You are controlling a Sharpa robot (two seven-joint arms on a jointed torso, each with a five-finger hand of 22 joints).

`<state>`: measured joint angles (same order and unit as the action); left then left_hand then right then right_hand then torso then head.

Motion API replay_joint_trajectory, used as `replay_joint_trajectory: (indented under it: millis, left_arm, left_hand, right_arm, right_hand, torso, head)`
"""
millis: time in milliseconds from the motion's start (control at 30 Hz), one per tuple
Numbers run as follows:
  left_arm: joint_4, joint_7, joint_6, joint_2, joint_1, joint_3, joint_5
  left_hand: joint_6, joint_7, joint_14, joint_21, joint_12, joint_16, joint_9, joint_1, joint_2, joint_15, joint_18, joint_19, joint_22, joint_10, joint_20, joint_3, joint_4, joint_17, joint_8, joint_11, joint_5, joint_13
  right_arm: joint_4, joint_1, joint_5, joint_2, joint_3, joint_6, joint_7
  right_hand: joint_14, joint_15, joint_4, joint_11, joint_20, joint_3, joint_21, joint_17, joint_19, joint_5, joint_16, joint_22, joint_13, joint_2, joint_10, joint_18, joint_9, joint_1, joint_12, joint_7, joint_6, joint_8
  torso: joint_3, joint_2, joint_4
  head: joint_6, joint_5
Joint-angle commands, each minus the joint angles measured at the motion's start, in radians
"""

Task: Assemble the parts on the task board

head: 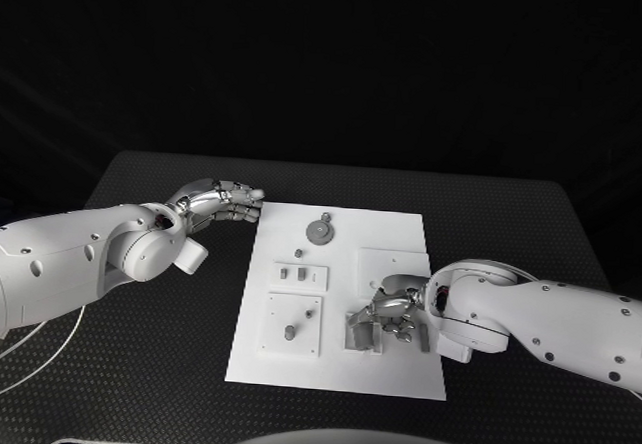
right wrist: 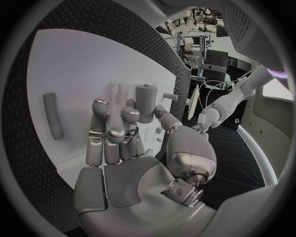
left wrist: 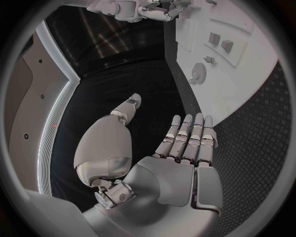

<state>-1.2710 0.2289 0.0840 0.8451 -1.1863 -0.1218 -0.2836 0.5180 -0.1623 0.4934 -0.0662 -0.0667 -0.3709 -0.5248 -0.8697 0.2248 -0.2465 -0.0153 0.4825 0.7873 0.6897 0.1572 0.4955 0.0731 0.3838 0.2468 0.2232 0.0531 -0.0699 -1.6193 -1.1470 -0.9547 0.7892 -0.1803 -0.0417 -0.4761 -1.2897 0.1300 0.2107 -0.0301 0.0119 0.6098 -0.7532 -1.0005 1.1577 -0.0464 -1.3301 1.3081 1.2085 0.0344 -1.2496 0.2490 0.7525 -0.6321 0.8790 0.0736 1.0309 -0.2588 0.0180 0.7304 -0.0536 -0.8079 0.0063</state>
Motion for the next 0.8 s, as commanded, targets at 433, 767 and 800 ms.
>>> replay_joint_trajectory:
  millis: [433, 767, 800]
  left_arm:
    - [0.000, 0.006, -0.016, -0.001, -0.001, 0.001, 0.005]
    - [0.000, 0.006, -0.016, -0.001, -0.001, 0.001, 0.005]
    - [0.000, 0.006, -0.016, -0.001, -0.001, 0.001, 0.005]
  left_hand:
    - [-0.012, -0.076, -0.004, -0.004, -0.002, -0.002, -0.003, -0.003, -0.013, -0.012, 0.015, -0.014, 0.002, -0.003, 0.004, -0.015, 0.004, 0.001, 0.007, 0.010, -0.002, -0.001]
    - [-0.013, -0.075, -0.005, -0.004, -0.002, -0.002, -0.004, -0.003, -0.013, -0.011, 0.015, -0.015, 0.002, -0.003, 0.005, -0.016, 0.005, 0.002, 0.007, 0.010, -0.002, -0.001]
    - [-0.013, -0.075, -0.005, -0.004, -0.002, -0.002, -0.004, -0.003, -0.013, -0.011, 0.015, -0.015, 0.002, -0.003, 0.005, -0.016, 0.005, 0.002, 0.007, 0.010, -0.002, -0.001]
  right_arm:
    - [0.000, 0.002, -0.003, 0.001, -0.001, -0.014, 0.010]
    - [-0.001, 0.002, -0.007, 0.003, -0.001, -0.011, 0.012]
    - [-0.001, 0.002, -0.008, 0.003, -0.001, -0.011, 0.012]
  right_hand:
    - [0.018, 0.008, -0.106, -0.003, 0.005, -0.015, 0.017, 0.004, -0.015, -0.003, 0.008, 0.010, -0.001, 0.209, 0.023, 0.013, -0.004, 0.142, -0.013, 0.006, -0.017, 0.022]
    - [0.021, 0.008, -0.124, -0.003, 0.008, -0.001, 0.016, 0.003, -0.016, -0.003, 0.004, 0.014, 0.002, 0.222, 0.025, 0.013, 0.000, 0.143, -0.011, 0.006, -0.018, 0.023]
    - [0.021, 0.008, -0.125, -0.003, 0.008, 0.000, 0.015, 0.003, -0.016, -0.003, 0.004, 0.014, 0.003, 0.222, 0.025, 0.013, 0.000, 0.143, -0.011, 0.006, -0.018, 0.023]
  torso:
    - [-0.0004, 0.000, 0.0005]
    - [-0.0003, 0.000, 0.0000]
    - [0.0000, 0.000, 0.0001]
  head:
    - [-0.001, 0.000]
    - [0.000, -0.001]
    - [0.000, -0.001]
